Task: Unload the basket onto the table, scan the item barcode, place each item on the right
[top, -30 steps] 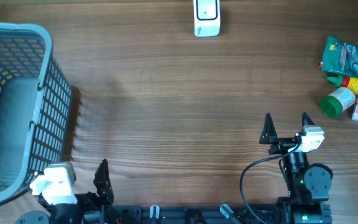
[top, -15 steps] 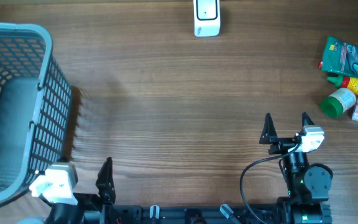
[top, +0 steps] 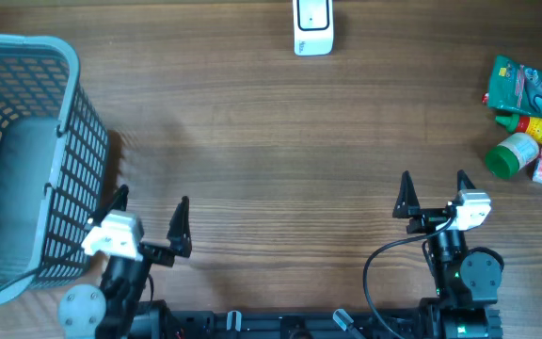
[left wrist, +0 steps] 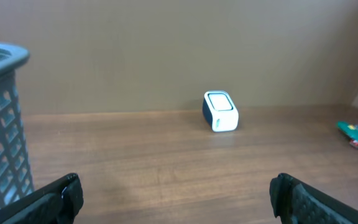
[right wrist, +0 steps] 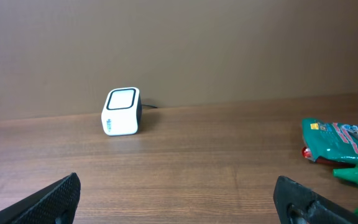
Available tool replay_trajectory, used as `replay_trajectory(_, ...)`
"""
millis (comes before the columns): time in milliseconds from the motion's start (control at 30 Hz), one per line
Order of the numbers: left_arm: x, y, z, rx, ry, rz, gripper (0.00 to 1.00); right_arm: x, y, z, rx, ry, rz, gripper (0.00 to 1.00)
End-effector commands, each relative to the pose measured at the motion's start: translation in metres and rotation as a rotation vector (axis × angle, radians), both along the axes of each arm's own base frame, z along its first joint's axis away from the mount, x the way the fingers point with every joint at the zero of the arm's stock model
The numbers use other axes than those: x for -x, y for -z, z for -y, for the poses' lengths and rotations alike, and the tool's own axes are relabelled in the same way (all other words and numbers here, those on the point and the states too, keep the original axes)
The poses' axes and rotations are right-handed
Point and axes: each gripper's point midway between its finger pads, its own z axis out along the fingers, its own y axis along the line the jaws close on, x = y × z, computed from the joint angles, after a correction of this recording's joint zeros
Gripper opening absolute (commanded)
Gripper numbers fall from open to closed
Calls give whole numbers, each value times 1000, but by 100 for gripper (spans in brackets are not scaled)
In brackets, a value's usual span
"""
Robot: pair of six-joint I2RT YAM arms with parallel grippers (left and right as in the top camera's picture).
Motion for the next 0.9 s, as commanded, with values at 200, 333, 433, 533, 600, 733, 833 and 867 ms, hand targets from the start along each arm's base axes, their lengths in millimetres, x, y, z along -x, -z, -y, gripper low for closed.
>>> replay_trajectory(200,-26,55,6,-1,36,-17,100,1,-2,-2,18,-13,12,100)
replay_trajectory(333,-32,67,4,-5,25,-10,100,1,-2,-2,19,-13,12,100)
replay_trajectory(433,-36,64,0,-12,1,33,100,1,-2,-2,18,-13,12,100)
replay_trajectory(533,-38,69,-1,-70,1,47,100,1,-2,-2,18,-13,12,100)
replay_trajectory(600,-39,75,-1,-103,2,43,100,1,-2,-2,19,-13,12,100)
replay_trajectory(733,-43,82,-5,-114,-22,52,100,1,-2,-2,18,-13,12,100)
replay_trajectory(833,-45,93,-12,-101,-60,22,100,1,-2,-2,18,-13,12,100)
replay_trajectory(867,-45,95,-15,-86,-80,8,100,1,-2,-2,18,-13,12,100)
